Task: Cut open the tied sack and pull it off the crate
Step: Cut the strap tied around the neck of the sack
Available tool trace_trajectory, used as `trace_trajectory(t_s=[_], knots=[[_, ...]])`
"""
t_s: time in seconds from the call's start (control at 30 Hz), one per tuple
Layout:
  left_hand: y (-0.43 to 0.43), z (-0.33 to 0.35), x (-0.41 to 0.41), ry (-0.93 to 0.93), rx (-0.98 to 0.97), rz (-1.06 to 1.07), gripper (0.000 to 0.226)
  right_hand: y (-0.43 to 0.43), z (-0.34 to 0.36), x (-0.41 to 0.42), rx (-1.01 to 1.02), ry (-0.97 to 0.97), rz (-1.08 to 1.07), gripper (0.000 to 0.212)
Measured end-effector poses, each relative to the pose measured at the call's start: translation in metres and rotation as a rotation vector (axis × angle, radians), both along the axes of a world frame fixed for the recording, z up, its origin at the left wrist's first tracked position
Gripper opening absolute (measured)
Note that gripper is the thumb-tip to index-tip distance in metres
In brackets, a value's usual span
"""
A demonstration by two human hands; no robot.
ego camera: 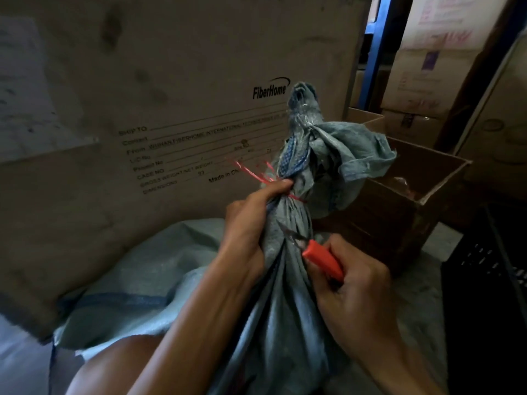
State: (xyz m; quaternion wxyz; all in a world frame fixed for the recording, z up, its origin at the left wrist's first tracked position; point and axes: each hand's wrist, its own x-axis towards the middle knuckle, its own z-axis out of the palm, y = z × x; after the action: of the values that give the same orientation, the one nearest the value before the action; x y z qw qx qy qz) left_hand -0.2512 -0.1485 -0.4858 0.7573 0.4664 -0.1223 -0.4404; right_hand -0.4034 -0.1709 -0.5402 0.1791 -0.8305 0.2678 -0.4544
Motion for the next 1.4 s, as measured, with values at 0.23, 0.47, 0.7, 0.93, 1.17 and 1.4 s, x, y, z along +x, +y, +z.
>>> trace_trajectory(t_s=[0.23,0.47,0.7,0.93,1.17,1.4], knots=[[0.003,0.0,-0.004,0.15,0.0,-0.165,0.026,0.005,0.015,-0.006,0.181,0.085,-0.059,0.034],[0.003,0.0,-0.003,0.085,-0.069,0.012,0.062,0.004,0.009,-0.01,0.135,0.119,-0.13,0.03],[0.002,-0.003,-0.018,-0.148,-0.038,0.214,0.043,-0.003,0.02,-0.011,-0.009,0.175,-0.216,0.037],[0.002,-0.003,-0.025,-0.185,-0.028,0.267,0.027,-0.004,0.022,-0.014,-0.024,0.247,-0.26,0.036],[-0.001,-0.006,-0.027,-0.178,-0.03,0.289,0.023,-0.003,0.018,-0.013,-0.019,0.232,-0.267,0.033],[-0.001,-0.009,-0.031,-0.208,-0.024,0.325,0.031,-0.006,0.016,-0.014,0.011,0.24,-0.27,0.036]])
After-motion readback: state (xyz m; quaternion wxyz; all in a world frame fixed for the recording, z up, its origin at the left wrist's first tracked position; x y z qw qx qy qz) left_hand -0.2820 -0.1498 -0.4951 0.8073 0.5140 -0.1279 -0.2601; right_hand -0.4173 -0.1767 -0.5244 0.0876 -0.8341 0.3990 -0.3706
